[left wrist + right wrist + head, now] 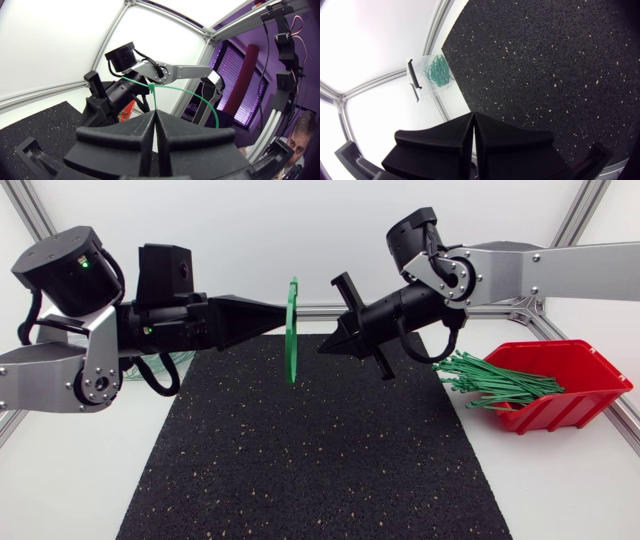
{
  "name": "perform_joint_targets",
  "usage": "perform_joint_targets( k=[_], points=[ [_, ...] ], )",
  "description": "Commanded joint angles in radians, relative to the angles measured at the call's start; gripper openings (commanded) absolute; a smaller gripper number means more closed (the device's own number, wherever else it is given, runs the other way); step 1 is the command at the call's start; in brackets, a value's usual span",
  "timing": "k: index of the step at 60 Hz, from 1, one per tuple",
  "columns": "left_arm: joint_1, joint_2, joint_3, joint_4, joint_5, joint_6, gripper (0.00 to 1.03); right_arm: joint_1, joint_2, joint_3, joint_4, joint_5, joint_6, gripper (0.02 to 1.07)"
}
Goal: Take a green cable tie from the red box, thread the tail through the head to close it, then place it in the transparent bin on the left.
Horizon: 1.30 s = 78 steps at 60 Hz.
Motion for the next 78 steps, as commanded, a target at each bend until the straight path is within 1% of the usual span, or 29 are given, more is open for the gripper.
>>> perform_joint_targets(
  k=[1, 5, 7, 9, 15, 20, 25, 28, 45, 59, 78],
  points=[
    [0.003, 0.046, 0.016, 0.008, 0.009, 0.020, 0.03, -0.014, -0.027, -0.013, 0.011, -0.014, -0.002, 0.22],
    [0.003, 0.071, 0.016, 0.008, 0.011, 0.039, 0.03, -0.029, -0.030, -0.008, 0.008, -0.022, -0.009, 0.26],
    [0.004, 0.083, 0.016, 0.008, 0.014, 0.051, 0.03, -0.032, -0.035, -0.005, 0.006, -0.025, -0.014, 0.29],
    [0.006, 0.097, 0.014, 0.008, 0.014, 0.063, 0.03, -0.037, -0.038, -0.001, 0.002, -0.034, -0.029, 0.34],
    [0.017, 0.123, 0.011, 0.008, 0.029, 0.092, 0.03, -0.046, -0.053, 0.004, -0.012, -0.034, -0.058, 0.35],
    [0.032, 0.138, 0.008, 0.007, 0.040, 0.117, 0.03, -0.046, -0.067, 0.009, -0.025, -0.046, -0.098, 0.49],
    [0.040, 0.155, 0.003, 0.007, 0.061, 0.142, 0.03, -0.049, -0.081, 0.016, -0.037, -0.054, -0.129, 0.49],
    [0.041, 0.166, 0.003, 0.007, 0.063, 0.148, 0.03, -0.049, -0.084, 0.019, -0.040, -0.074, -0.141, 0.49],
    [0.047, 0.218, 0.013, 0.007, 0.071, 0.177, 0.03, -0.032, -0.102, 0.062, -0.055, -0.106, -0.169, 0.48],
    [0.055, 0.260, 0.023, 0.008, 0.071, 0.192, 0.03, 0.005, -0.131, 0.084, -0.066, -0.108, -0.173, 0.48],
    [0.050, 0.254, 0.023, 0.008, 0.071, 0.194, 0.03, 0.065, -0.064, 0.104, -0.063, -0.108, -0.169, 0.48]
  ],
)
